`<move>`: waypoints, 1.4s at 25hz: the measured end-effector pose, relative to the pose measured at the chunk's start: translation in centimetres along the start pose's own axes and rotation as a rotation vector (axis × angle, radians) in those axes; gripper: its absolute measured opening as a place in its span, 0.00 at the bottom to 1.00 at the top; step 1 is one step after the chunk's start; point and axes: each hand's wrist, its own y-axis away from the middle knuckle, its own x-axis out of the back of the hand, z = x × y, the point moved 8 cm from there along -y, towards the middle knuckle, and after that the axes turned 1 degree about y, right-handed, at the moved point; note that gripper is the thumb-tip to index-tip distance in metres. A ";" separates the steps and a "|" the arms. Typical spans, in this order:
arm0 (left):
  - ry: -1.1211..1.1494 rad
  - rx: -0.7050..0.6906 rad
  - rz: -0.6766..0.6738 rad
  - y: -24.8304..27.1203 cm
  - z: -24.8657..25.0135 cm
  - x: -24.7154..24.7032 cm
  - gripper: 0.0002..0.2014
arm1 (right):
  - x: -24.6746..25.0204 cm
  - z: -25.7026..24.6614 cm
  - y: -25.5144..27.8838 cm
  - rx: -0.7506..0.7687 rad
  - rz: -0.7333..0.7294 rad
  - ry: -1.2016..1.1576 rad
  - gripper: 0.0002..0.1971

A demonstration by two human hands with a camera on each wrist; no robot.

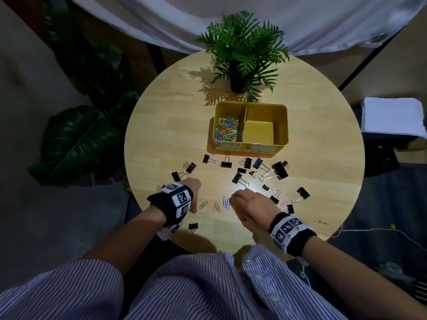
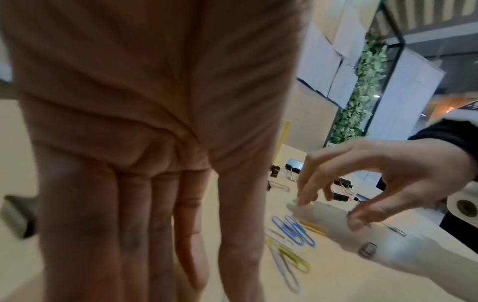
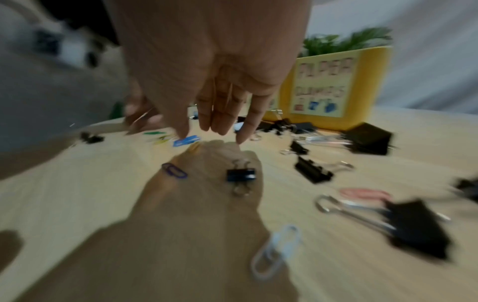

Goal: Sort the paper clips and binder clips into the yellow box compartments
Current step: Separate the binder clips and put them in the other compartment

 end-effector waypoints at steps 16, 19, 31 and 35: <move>0.283 -0.090 0.312 0.5 3.2 -0.8 0.25 | -0.4 3.8 -0.8 -0.495 0.002 -0.342 0.12; 0.181 -0.219 0.351 0.2 5.1 -0.8 0.34 | -0.6 3.0 -1.0 -0.387 -0.085 -0.287 0.29; 0.283 -0.287 0.394 -1.2 4.6 -1.0 0.08 | -0.7 4.1 -0.6 -0.611 0.128 -0.444 0.09; 0.280 -0.294 0.460 -0.7 3.0 -0.6 0.10 | -0.6 3.5 0.1 -0.674 0.151 -0.489 0.22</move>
